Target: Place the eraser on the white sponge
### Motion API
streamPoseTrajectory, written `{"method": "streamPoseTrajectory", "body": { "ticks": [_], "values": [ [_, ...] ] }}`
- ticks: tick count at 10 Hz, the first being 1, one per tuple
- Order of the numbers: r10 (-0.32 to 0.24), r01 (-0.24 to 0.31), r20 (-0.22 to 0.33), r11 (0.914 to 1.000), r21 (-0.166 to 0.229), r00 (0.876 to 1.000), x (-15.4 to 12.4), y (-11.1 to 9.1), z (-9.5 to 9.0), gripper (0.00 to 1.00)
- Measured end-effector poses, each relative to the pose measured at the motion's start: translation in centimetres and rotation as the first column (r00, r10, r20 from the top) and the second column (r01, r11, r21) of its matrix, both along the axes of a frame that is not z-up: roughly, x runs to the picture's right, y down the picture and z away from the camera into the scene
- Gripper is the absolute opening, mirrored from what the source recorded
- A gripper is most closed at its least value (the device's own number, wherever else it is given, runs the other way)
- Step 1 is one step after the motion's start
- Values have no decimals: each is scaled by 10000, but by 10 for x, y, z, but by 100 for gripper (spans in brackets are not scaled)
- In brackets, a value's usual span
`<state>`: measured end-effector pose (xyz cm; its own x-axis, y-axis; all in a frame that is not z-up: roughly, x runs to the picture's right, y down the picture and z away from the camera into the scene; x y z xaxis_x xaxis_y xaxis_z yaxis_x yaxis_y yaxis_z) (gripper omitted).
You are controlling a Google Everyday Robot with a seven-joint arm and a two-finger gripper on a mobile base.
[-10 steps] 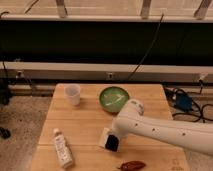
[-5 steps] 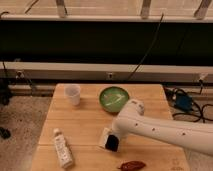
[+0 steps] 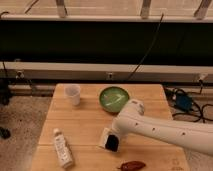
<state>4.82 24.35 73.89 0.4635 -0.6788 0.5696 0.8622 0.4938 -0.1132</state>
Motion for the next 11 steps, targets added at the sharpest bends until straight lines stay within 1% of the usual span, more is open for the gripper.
{"method": "streamPoseTrajectory", "body": {
  "ticks": [11],
  "values": [
    [-1,2,182,10000,-87,9998,-1,2,3,16]
  ]
}}
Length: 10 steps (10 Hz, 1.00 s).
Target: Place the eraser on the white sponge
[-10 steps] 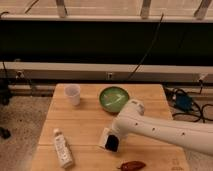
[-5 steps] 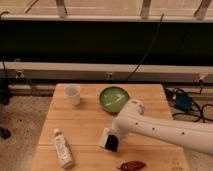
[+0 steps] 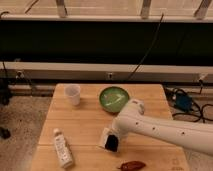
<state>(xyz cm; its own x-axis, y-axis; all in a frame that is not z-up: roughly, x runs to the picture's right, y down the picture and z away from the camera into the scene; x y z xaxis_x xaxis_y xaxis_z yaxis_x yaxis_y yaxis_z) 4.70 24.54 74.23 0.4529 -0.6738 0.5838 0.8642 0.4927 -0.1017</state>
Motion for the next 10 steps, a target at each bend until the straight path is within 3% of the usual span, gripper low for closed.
{"method": "streamPoseTrajectory", "body": {
  "ticks": [7,8,10],
  "values": [
    [16,-15,116,10000,-45,9999,0,1,2,17],
    [23,-22,143,10000,-49,9999,0,1,2,27],
    [32,-31,171,10000,-53,9998,0,1,3,37]
  ]
}}
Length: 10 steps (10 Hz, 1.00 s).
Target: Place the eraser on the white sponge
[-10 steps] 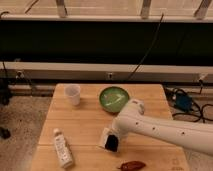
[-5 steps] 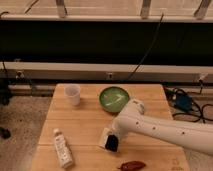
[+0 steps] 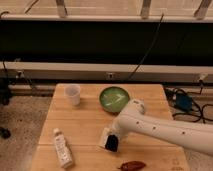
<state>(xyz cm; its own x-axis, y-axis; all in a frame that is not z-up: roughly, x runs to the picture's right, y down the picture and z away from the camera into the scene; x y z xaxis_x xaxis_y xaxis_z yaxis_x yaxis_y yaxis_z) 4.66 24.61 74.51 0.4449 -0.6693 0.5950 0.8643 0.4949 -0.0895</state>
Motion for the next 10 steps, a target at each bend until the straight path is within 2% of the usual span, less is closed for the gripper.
{"method": "streamPoseTrajectory", "body": {
  "ticks": [10],
  "values": [
    [78,-77,202,10000,-47,9998,1,0,3,37]
  ]
}}
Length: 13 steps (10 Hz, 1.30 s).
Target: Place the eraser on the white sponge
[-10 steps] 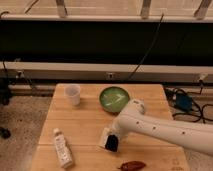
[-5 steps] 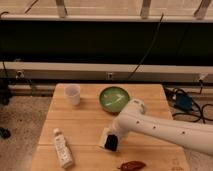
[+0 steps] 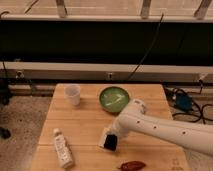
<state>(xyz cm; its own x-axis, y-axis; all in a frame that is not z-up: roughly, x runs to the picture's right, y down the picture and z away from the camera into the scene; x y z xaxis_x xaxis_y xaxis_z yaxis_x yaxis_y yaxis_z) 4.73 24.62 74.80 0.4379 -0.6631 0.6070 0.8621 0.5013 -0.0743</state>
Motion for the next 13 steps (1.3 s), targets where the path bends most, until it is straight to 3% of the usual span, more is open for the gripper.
{"method": "streamPoseTrajectory", "body": {
  "ticks": [6,9,13],
  "values": [
    [96,-95,145,10000,-29,9998,4,-1,2,37],
    [151,-150,197,9999,-37,9997,6,-1,3,58],
    [203,-202,260,9998,-40,9995,7,-2,4,59]
  ]
}}
